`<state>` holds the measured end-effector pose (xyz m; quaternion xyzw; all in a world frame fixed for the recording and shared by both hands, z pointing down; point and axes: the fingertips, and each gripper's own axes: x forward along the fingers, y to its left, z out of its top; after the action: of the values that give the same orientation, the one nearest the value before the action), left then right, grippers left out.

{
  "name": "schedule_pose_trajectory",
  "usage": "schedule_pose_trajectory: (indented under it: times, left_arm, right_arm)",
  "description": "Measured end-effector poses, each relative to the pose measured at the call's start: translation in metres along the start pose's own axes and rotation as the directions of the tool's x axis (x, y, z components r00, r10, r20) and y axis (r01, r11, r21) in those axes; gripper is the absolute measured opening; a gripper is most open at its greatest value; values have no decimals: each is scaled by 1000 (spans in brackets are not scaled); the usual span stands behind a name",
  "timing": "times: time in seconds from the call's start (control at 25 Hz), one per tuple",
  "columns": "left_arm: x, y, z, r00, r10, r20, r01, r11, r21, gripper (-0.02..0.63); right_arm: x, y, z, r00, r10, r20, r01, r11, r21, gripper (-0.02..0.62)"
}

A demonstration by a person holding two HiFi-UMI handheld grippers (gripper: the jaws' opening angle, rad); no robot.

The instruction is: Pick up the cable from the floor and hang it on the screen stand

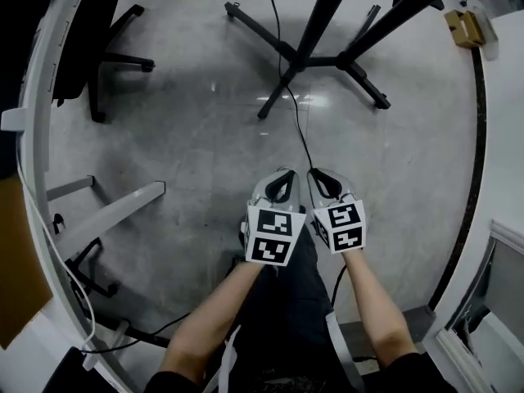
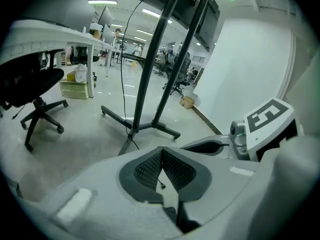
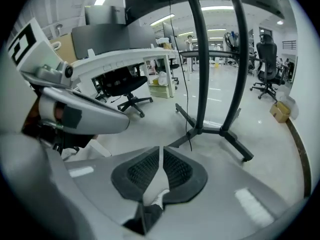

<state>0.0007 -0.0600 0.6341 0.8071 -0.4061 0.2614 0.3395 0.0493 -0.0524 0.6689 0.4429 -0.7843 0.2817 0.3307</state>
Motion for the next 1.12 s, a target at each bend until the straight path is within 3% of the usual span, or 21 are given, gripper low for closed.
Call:
schedule_pose_trajectory:
  times: [0.24, 0.72, 1.12]
  left_arm:
    - [75, 39, -38, 999, 15, -46, -18, 998, -58, -2]
    - [189, 100, -80, 999, 41, 2, -41, 999, -23, -2]
    - [261, 138, -108, 998, 35, 56, -36, 999, 17, -2]
  right_arm:
    - [95, -36, -52, 995, 42, -91, -44, 999, -25, 31]
    - [251, -100, -140, 987, -3, -158, -4, 999, -49, 40]
    - [340, -136, -201, 981, -36, -190, 14, 993, -116, 69]
